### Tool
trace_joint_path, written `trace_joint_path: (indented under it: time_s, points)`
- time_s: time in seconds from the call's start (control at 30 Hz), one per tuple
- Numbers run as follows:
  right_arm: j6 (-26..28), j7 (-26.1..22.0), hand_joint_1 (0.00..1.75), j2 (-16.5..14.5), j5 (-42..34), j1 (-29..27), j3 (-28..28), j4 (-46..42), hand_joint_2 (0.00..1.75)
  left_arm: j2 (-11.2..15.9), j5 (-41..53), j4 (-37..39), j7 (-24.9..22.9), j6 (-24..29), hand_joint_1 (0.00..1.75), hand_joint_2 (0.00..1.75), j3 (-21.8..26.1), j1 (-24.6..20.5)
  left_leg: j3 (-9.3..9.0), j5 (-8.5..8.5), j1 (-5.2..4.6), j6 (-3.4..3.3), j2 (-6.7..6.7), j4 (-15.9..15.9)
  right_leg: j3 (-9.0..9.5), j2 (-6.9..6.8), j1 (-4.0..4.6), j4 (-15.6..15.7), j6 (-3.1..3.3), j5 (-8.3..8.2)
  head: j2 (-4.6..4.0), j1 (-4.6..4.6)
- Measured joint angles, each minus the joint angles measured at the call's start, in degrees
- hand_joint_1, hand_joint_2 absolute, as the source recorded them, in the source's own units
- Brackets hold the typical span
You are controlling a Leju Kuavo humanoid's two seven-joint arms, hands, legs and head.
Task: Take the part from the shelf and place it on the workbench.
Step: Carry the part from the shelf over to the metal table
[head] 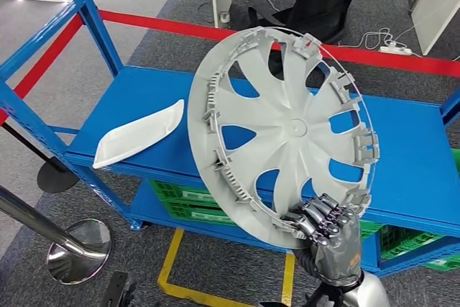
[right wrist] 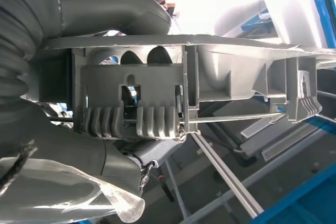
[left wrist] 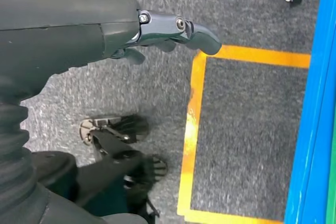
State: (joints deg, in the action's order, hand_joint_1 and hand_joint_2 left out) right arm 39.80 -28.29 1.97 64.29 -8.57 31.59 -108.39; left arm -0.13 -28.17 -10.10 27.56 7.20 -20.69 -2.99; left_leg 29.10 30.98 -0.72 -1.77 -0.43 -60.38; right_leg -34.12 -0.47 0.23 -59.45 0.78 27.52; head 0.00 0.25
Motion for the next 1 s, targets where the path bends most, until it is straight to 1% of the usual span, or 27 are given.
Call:
trace_joint_path:
  time_s: [0.03, 0.1, 0.13, 0.17, 0.2, 0.23, 0.27, 0.3, 0.33, 0.37, 0.4, 0.43, 0.47, 0.5, 0.53, 0.57, 0.63, 0.67, 0.7, 0.73, 0.8, 0.83, 0.87, 0.9, 0.93, 0.97, 1.0]
  points:
    - [0.0, 0.0, 1.75, 0.0, 0.01, 0.01, -0.07, -0.07, 1.75, 0.03, 0.01, 0.0, 0.0, 0.01, 0.0, 1.75, -0.01, -0.08, -0.81, -0.29, -0.26, -0.36, 0.06, 1.81, -0.16, -0.06, -0.07, 0.04, -0.21, -0.32, 0.0, 0.03]
    - [0.0, -0.01, 1.75, 0.0, 0.01, -0.03, -0.17, -0.17, 1.75, 0.05, 0.01, 0.0, 0.0, 0.04, 0.0, 1.75, 0.0, -0.15, -0.72, -0.86, -0.57, -0.48, 0.12, 2.75, -0.47, -0.15, -0.34, 0.27, -0.87, -1.07, 0.0, -0.04]
    - [0.0, -0.01, 1.75, 0.0, 0.01, -0.08, -0.21, -0.2, 1.75, 0.02, 0.01, 0.0, 0.0, 0.05, 0.0, 1.75, 0.0, -0.17, -0.6, -1.45, -0.46, -0.48, 0.22, 3.27, -0.67, -0.08, -0.38, 0.24, -1.17, -1.04, 0.0, -0.01]
    - [0.0, -0.01, 1.75, 0.0, 0.01, -0.15, -0.26, -0.24, 1.75, 0.02, -0.01, 0.0, 0.0, 0.06, 0.0, 1.75, 0.0, -0.22, -0.43, -2.11, -0.29, -0.5, 0.3, 3.83, -1.07, 0.03, -0.35, -0.14, -1.5, -0.35, 0.0, 0.02]
    - [0.0, -0.02, 1.75, 0.0, 0.01, -0.16, -0.3, -0.26, 1.75, -0.01, -0.01, 0.0, 0.0, 0.06, 0.0, 1.75, -0.01, -0.29, -0.12, -2.8, -0.07, -0.5, 0.37, 4.37, -1.69, 0.16, -0.33, -1.47, -1.82, 1.22, 0.0, 0.09]
    - [0.0, -0.02, 1.75, 0.0, 0.01, -0.16, -0.33, -0.26, 1.75, -0.06, 0.0, 0.0, 0.0, 0.05, 0.0, 1.75, -0.01, -0.35, 0.31, -3.38, 0.13, -0.41, 0.45, 4.64, -2.58, 0.29, -0.38, -3.89, -2.09, 3.55, 0.0, 0.14]
    - [0.0, -0.03, 1.75, 0.0, 0.01, -0.15, -0.34, -0.26, 1.75, -0.08, 0.01, 0.0, 0.0, 0.04, 0.0, 1.75, -0.01, -0.38, 0.93, -3.83, 0.14, -0.43, 0.43, 4.63, -3.6, 0.34, -0.47, -7.12, -2.38, 6.0, 0.0, 0.16]
    - [0.0, -0.04, 1.75, 0.0, 0.01, -0.18, -0.35, -0.26, 1.75, -0.13, 0.03, 0.0, -0.01, 0.03, 0.0, 1.75, -0.02, -0.38, 1.63, -4.26, 0.16, -0.38, 0.44, 4.51, -4.47, 0.36, -0.6, -10.63, -2.62, 7.94, 0.0, 0.17]
    - [0.0, -0.06, 1.75, 0.0, 0.01, -0.27, -0.36, -0.26, 1.75, -0.19, 0.07, 0.0, -0.02, 0.02, 0.0, 1.75, -0.03, -0.37, 2.35, -4.67, 0.2, -0.25, 0.46, 4.35, -4.87, 0.35, -0.73, -13.18, -2.87, 8.74, 0.0, 0.16]
    - [0.0, -0.07, 1.75, 0.0, 0.01, -0.36, -0.38, -0.26, 1.75, -0.24, 0.1, 0.0, -0.05, 0.02, 0.0, 1.75, -0.05, -0.37, 3.1, -5.07, 0.29, -0.08, 0.47, 4.12, -4.45, 0.35, -0.87, -14.02, -3.13, 8.33, 0.0, 0.15]
    - [0.0, -0.09, 1.75, 0.0, 0.0, -0.43, -0.4, -0.26, 1.75, -0.31, 0.15, 0.0, -0.08, 0.03, 0.0, 1.75, -0.08, -0.37, 3.87, -5.4, 0.43, 0.15, 0.47, 3.79, -2.98, 0.34, -1.05, -12.76, -3.4, 6.94, 0.0, 0.16]
    - [0.0, -0.09, 1.75, 0.01, -0.01, -0.46, -0.45, -0.26, 1.75, -0.37, 0.23, 0.0, -0.11, 0.05, 0.0, 1.75, -0.11, -0.38, 4.6, -5.66, 0.6, 0.43, 0.46, 3.34, -0.61, 0.33, -1.27, -9.65, -3.71, 5.27, 0.0, 0.15]
    - [0.0, -0.09, 1.75, 0.01, -0.01, -0.44, -0.51, -0.26, 1.75, -0.38, 0.33, 0.0, -0.14, 0.09, 0.0, 1.75, -0.14, -0.39, 5.27, -5.86, 0.7, 0.74, 0.43, 2.83, 2.07, 0.39, -1.35, -5.9, -3.99, 4.5, 0.0, 0.2]
    - [0.0, -0.11, 1.75, 0.01, -0.01, -0.46, -0.55, -0.32, 1.75, -0.37, 0.43, 0.0, -0.16, 0.13, 0.0, 1.75, -0.16, -0.42, 5.87, -6.06, 0.7, 1.07, 0.4, 2.27, 4.24, 0.52, -1.4, -2.53, -3.93, 4.31, 0.0, 0.22]
    - [0.0, -0.14, 1.75, 0.02, -0.01, -0.52, -0.58, -0.38, 1.75, -0.34, 0.51, 0.0, -0.18, 0.15, 0.0, 1.75, -0.19, -0.45, 6.31, -6.31, 0.64, 1.41, 0.35, 1.8, 5.47, 0.63, -1.39, -0.32, -3.69, 4.66, 0.0, 0.24]
    - [0.0, -0.15, 1.75, 0.02, -0.02, -0.57, -0.6, -0.45, 1.75, -0.3, 0.55, 0.0, -0.21, 0.18, 0.0, 1.75, -0.21, -0.48, 6.63, -6.64, 0.55, 1.71, 0.31, 1.54, 5.88, 0.76, -1.26, 0.58, -3.24, 5.18, 0.0, 0.25]
    - [-0.01, -0.13, 1.75, 0.03, -0.1, -0.68, -0.67, -0.54, 1.75, -0.23, 0.58, 0.01, -0.27, 0.2, 0.0, 1.75, -0.24, -0.49, 7.09, -7.08, 0.55, 2.24, 0.27, 1.3, 5.17, 0.73, -1.25, 0.72, -2.05, 4.76, 0.0, 0.26]
    - [-0.01, -0.08, 1.75, 0.03, -0.19, -0.69, -0.72, -0.56, 1.75, -0.19, 0.59, 0.02, -0.31, 0.21, 0.0, 1.75, -0.25, -0.48, 7.43, -6.42, 0.61, 2.5, 0.27, 0.92, 4.76, 0.66, -1.27, 0.67, -1.41, 4.36, 0.0, 0.22]
    - [-0.02, -0.01, 1.75, 0.04, -0.28, -0.7, -0.77, -0.6, 1.75, -0.16, 0.63, 0.03, -0.35, 0.22, 0.0, 1.75, -0.27, -0.47, 7.92, -4.81, 0.69, 2.79, 0.29, -0.27, 4.24, 0.56, -1.33, 0.69, -0.79, 3.88, 0.0, 0.16]
    - [-0.02, 0.09, 1.75, 0.04, -0.38, -0.71, -0.81, -0.65, 1.75, -0.16, 0.7, 0.04, -0.4, 0.22, 0.0, 1.75, -0.31, -0.51, 8.62, -2.29, 0.78, 3.08, 0.3, -2.63, 3.68, 0.46, -1.33, 0.69, -0.3, 3.35, 0.0, 0.09]
    - [-0.02, 0.4, 1.75, 0.06, -0.52, -0.78, -0.84, -0.73, 1.75, -0.26, 0.96, 0.04, -0.54, 0.26, 0.0, 1.75, -0.45, -0.65, 10.13, 2.76, 0.88, 3.41, 0.31, -9.64, 2.49, 0.29, -1.1, 0.63, 0.2, 2.32, 0.0, -0.04]
    - [-0.02, 0.59, 1.75, 0.08, -0.55, -0.8, -0.85, -0.74, 1.75, -0.28, 1.08, 0.04, -0.61, 0.29, 0.0, 1.75, -0.54, -0.75, 10.44, 4.0, 0.89, 3.39, 0.31, -12.6, 1.85, 0.23, -0.91, 0.59, 0.28, 1.83, 0.0, -0.05]
    - [-0.02, 0.83, 1.75, 0.09, -0.56, -0.82, -0.86, -0.74, 1.75, -0.28, 1.21, 0.04, -0.66, 0.34, 0.0, 1.75, -0.62, -0.85, 10.0, 3.96, 0.85, 3.17, 0.31, -13.88, 1.23, 0.2, -0.69, 0.57, 0.37, 1.35, 0.0, -0.07]
    - [-0.02, 1.06, 1.75, 0.11, -0.55, -0.83, -0.86, -0.77, 1.75, -0.29, 1.33, 0.04, -0.72, 0.38, 0.0, 1.75, -0.69, -0.95, 8.66, 2.94, 0.76, 2.74, 0.3, -13.15, 0.64, 0.24, -0.4, 0.56, 0.45, 0.86, 0.0, -0.06]
    - [-0.02, 1.28, 1.75, 0.13, -0.52, -0.84, -0.86, -0.85, 1.75, -0.3, 1.46, 0.04, -0.76, 0.42, 0.0, 1.75, -0.74, -1.07, 6.41, 1.41, 0.53, 2.02, 0.25, -10.41, 0.09, 0.32, -0.09, 0.56, 0.51, 0.38, 0.0, -0.06]
    - [-0.01, 1.49, 1.75, 0.14, -0.47, -0.87, -0.87, -1.0, 1.75, -0.24, 1.6, 0.04, -0.8, 0.45, 0.0, 1.75, -0.78, -1.22, 3.67, 0.33, 0.15, 0.92, 0.04, -6.42, -0.39, 0.4, 0.09, 0.57, 0.57, -0.1, 0.0, -0.02]
    - [-0.01, 1.68, 1.75, 0.15, -0.37, -0.88, -0.88, -1.21, 1.75, -0.21, 1.75, 0.04, -0.87, 0.49, 0.0, 1.75, -0.85, -1.38, 1.03, -0.14, -0.18, -0.09, -0.14, -2.28, -0.8, 0.49, 0.26, 0.58, 0.51, -0.58, 0.0, 0.03]
